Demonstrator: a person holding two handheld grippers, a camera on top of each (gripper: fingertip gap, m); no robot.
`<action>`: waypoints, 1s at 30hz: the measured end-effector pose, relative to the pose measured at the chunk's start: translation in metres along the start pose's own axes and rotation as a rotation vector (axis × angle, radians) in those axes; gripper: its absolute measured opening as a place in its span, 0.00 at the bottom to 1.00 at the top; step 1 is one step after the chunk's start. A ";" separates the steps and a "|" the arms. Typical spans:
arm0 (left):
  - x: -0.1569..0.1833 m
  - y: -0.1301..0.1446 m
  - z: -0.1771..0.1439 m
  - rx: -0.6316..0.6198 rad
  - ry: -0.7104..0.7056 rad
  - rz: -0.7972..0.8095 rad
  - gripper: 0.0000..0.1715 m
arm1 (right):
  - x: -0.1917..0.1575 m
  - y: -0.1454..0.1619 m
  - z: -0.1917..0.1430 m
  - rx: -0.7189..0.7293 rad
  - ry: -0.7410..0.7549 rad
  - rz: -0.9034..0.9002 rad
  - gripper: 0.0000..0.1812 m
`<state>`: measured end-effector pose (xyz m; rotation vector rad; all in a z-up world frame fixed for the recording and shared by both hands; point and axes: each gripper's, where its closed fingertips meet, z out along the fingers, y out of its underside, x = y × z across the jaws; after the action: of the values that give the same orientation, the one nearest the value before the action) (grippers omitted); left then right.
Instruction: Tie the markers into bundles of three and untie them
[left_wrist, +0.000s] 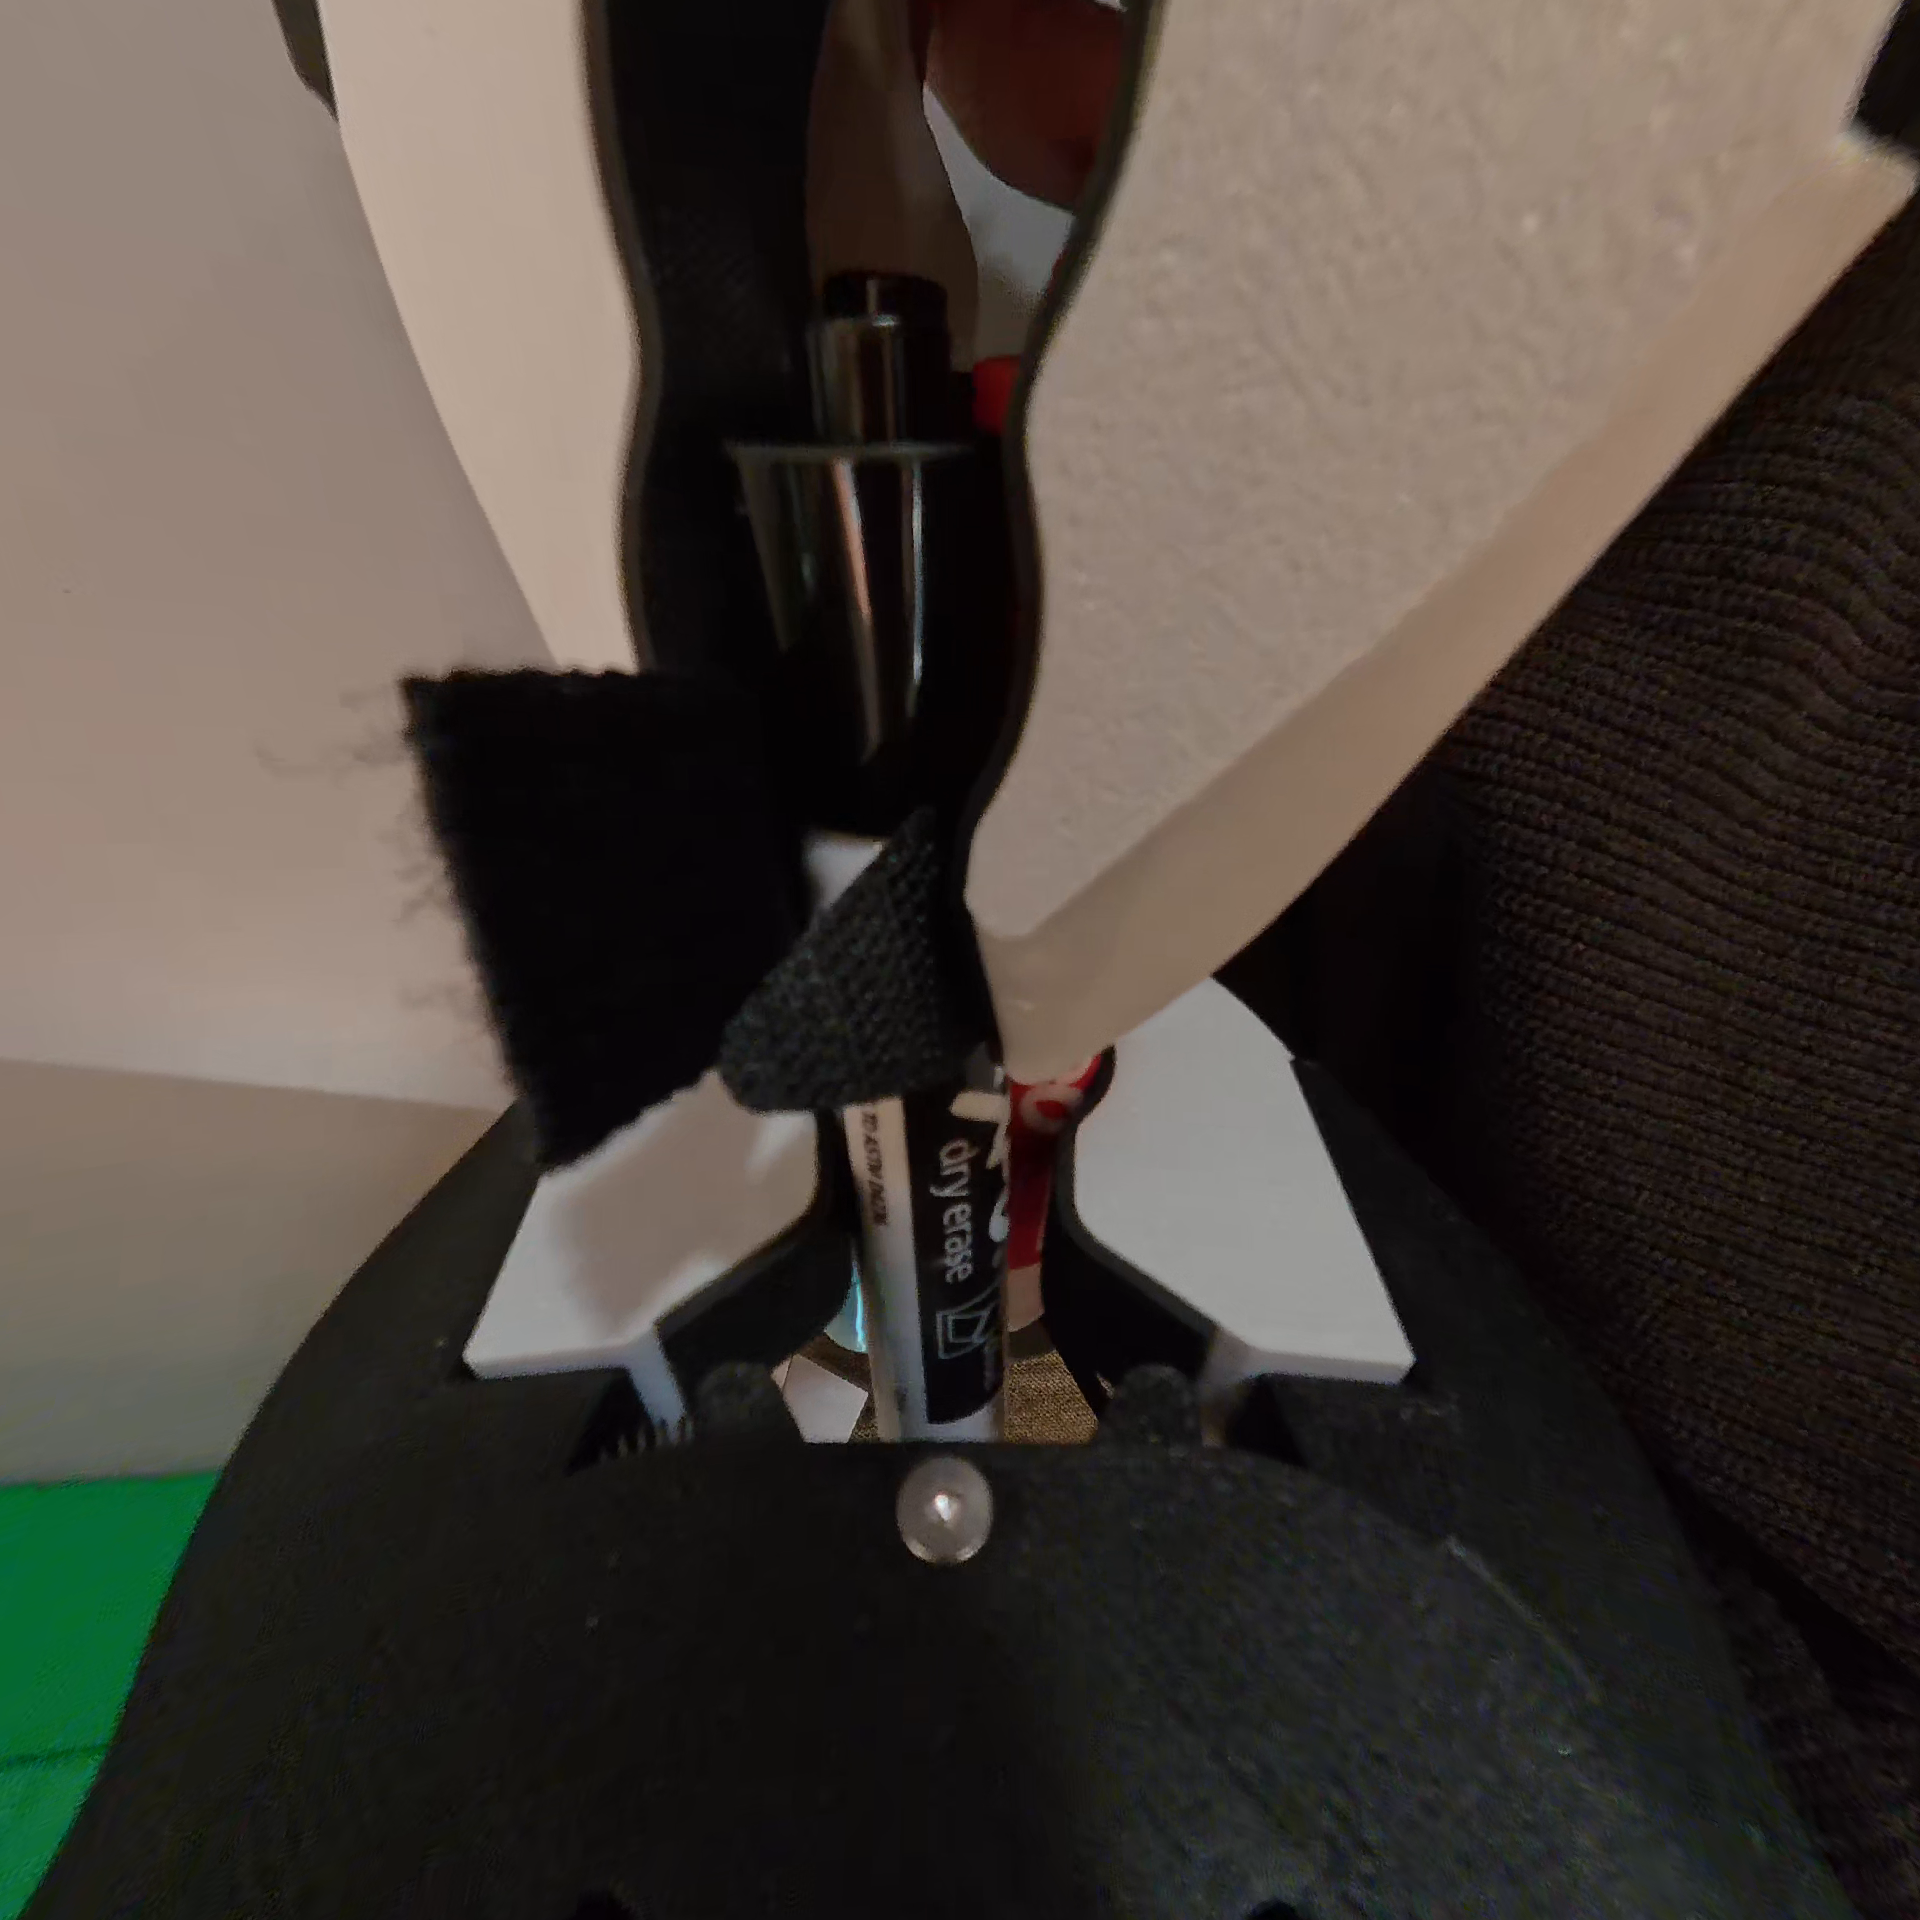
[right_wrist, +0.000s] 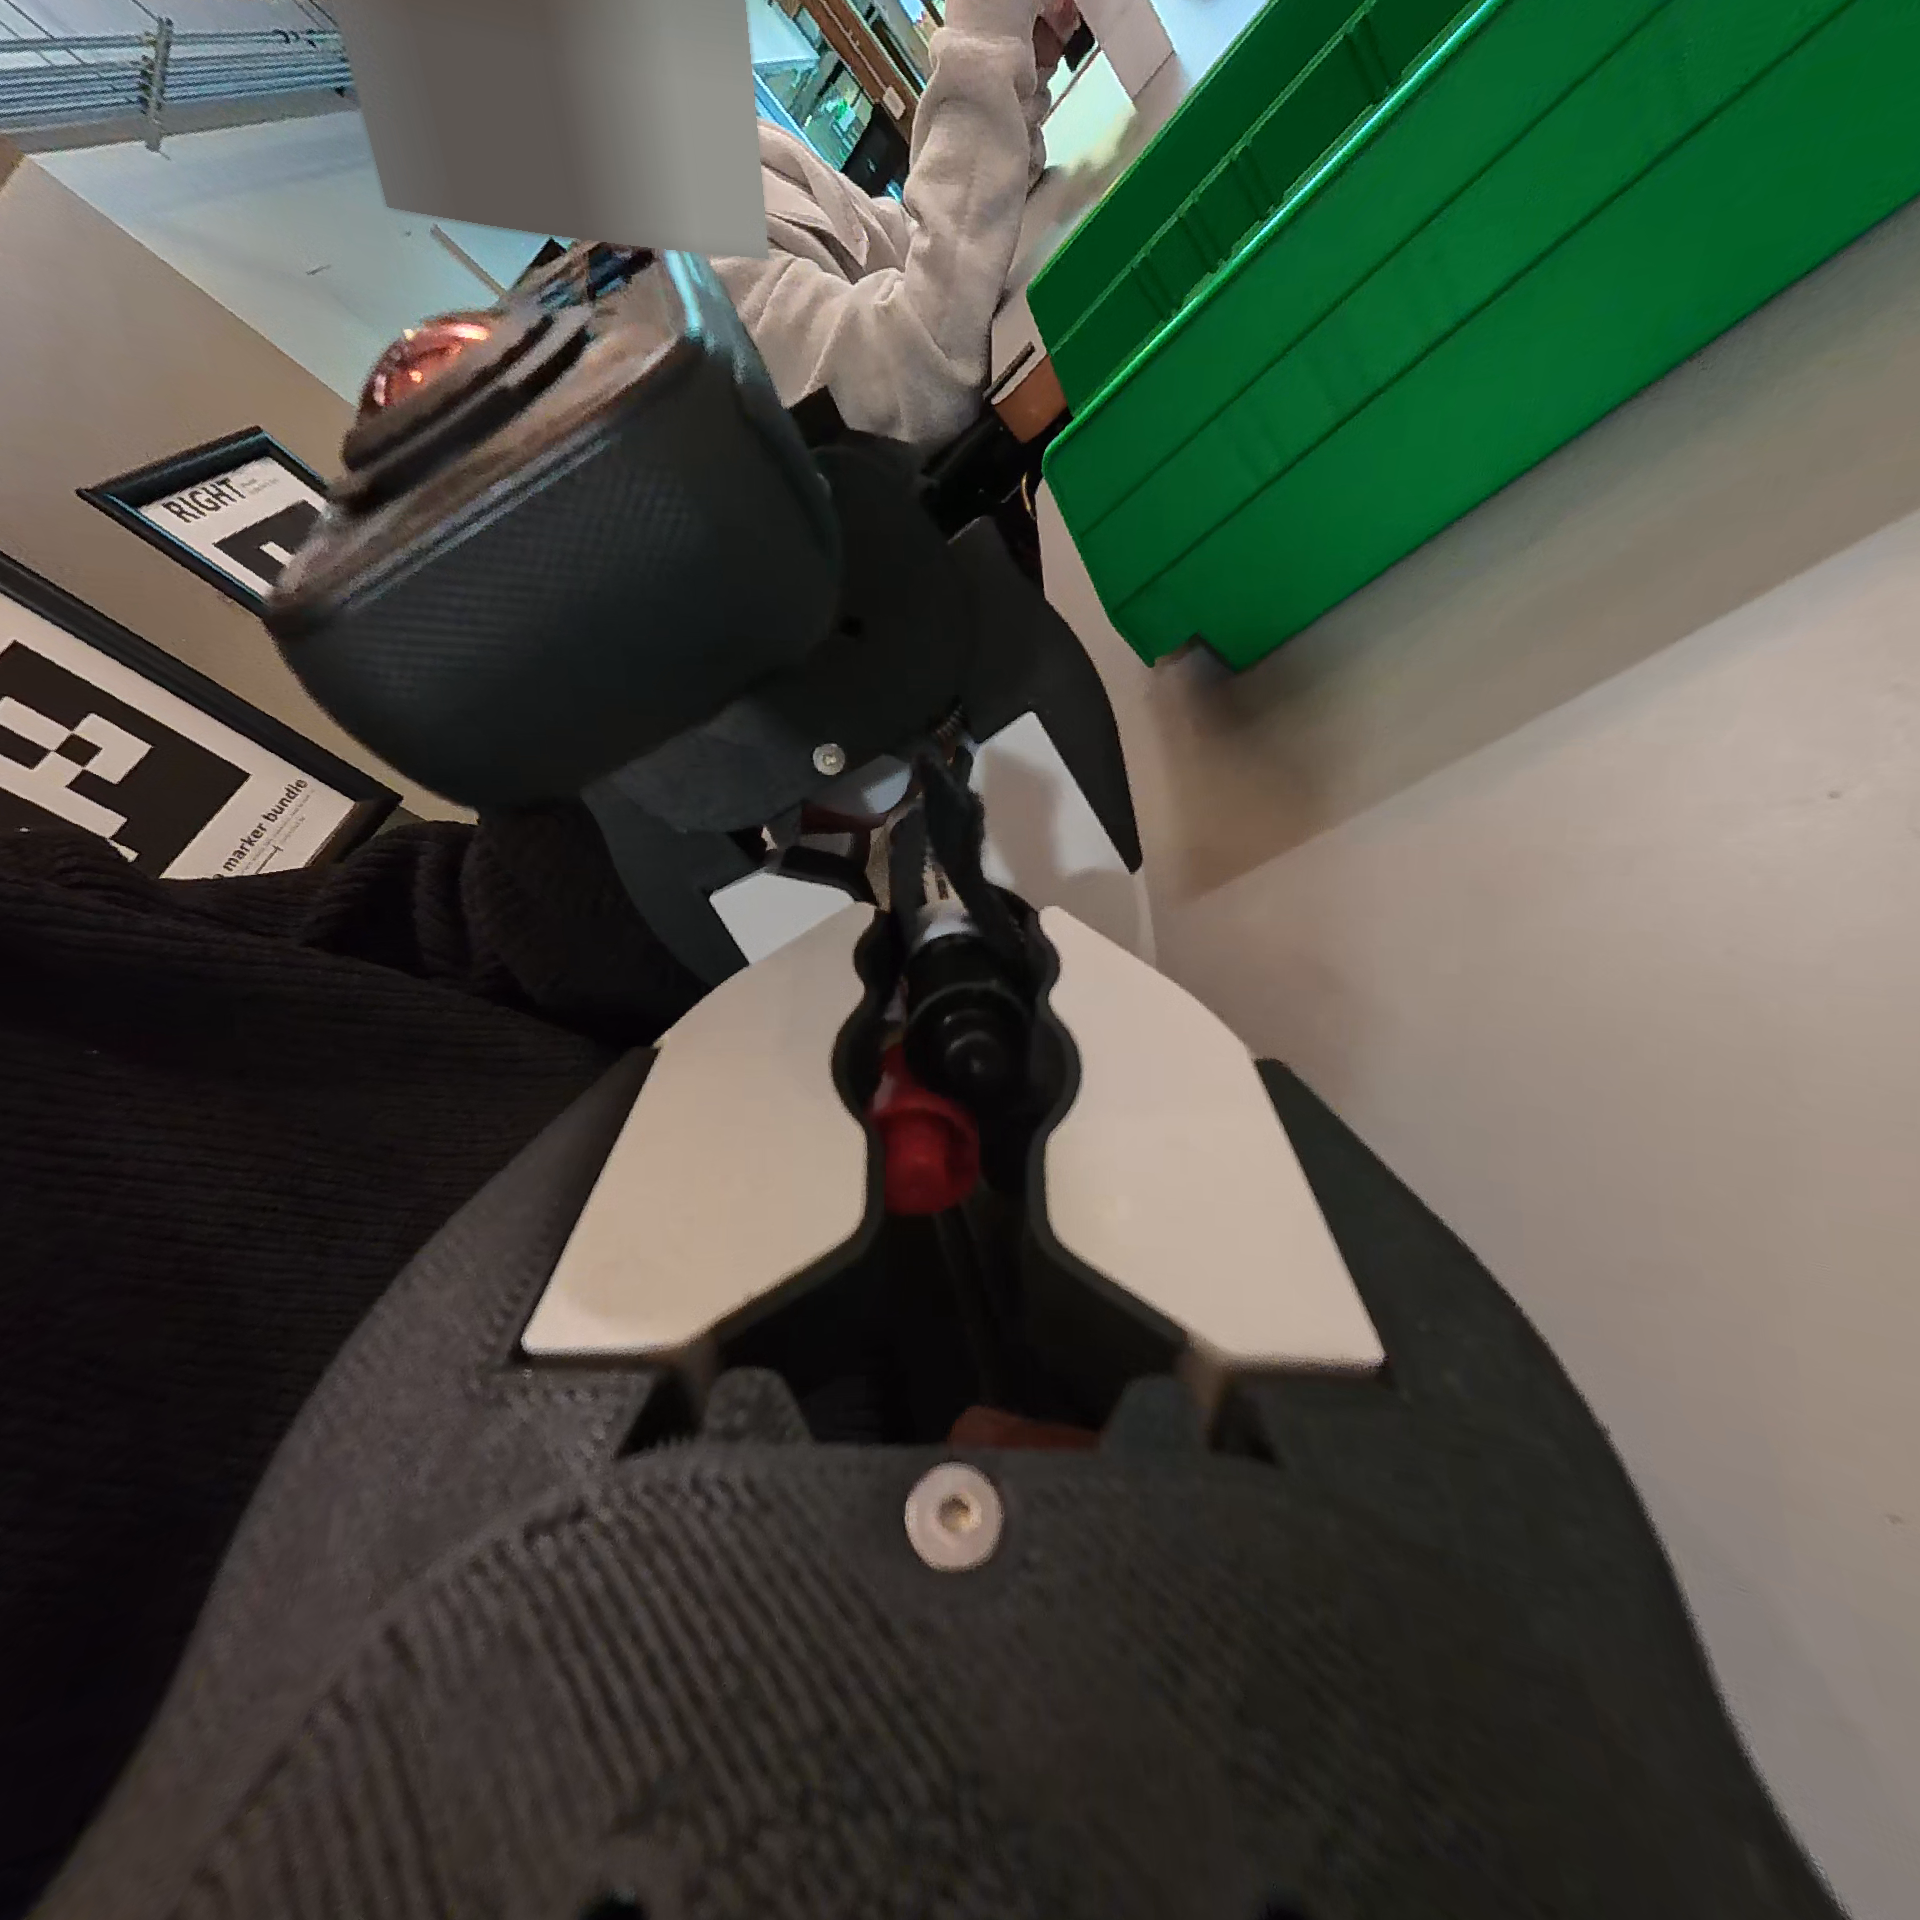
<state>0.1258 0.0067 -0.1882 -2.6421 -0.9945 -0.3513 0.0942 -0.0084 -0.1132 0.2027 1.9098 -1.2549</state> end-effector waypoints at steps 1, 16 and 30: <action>0.000 0.000 0.000 0.000 -0.001 0.000 0.24 | 0.000 0.000 0.000 0.003 -0.003 -0.002 0.14; -0.002 0.004 0.004 -0.048 -0.029 -0.003 0.24 | 0.005 0.003 -0.001 -0.022 0.041 -0.044 0.15; 0.000 0.003 0.005 -0.069 -0.041 0.002 0.24 | 0.002 0.005 -0.003 -0.045 0.008 -0.022 0.14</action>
<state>0.1289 0.0062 -0.1937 -2.7220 -1.0101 -0.3383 0.0939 -0.0042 -0.1181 0.1641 1.9497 -1.2259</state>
